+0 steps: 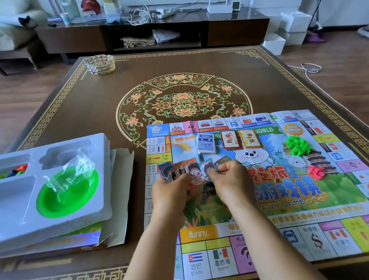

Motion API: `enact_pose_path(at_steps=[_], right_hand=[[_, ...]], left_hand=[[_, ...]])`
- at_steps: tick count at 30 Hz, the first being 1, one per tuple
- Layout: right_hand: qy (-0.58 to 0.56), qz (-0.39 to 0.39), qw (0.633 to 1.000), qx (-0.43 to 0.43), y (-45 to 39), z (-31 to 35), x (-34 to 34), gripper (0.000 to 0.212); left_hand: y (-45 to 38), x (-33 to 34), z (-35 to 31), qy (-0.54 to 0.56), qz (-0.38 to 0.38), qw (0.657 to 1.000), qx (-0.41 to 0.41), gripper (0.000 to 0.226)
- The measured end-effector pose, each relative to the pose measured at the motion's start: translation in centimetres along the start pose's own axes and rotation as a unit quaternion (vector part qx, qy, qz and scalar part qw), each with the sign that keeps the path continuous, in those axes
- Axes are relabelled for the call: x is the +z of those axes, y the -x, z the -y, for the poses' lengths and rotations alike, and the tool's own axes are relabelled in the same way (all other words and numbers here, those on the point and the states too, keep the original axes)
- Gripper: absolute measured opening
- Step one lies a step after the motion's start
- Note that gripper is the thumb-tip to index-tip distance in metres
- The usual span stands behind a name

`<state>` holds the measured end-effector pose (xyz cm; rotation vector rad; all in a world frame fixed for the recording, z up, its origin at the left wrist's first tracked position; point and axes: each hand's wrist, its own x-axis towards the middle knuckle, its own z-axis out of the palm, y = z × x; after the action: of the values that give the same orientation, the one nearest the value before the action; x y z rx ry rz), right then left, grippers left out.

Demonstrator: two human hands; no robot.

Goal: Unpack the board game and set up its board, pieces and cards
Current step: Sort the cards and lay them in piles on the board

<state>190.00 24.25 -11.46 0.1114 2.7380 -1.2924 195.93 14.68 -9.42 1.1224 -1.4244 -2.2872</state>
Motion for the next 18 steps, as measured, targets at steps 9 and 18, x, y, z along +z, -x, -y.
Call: enact_pose_path(at_steps=[9,18], right_hand=[[-0.119,0.087,0.989,-0.001,1.3,0.0,-2.1,0.029],[-0.254,0.121,0.956,0.083,0.9,-1.1,-3.4,0.011]], left_hand=[[0.0,0.3,0.5,-0.024,0.045,0.999,-0.009,0.011],[1.0,1.5,0.8,0.007,0.117,0.992,-0.043,0.007]])
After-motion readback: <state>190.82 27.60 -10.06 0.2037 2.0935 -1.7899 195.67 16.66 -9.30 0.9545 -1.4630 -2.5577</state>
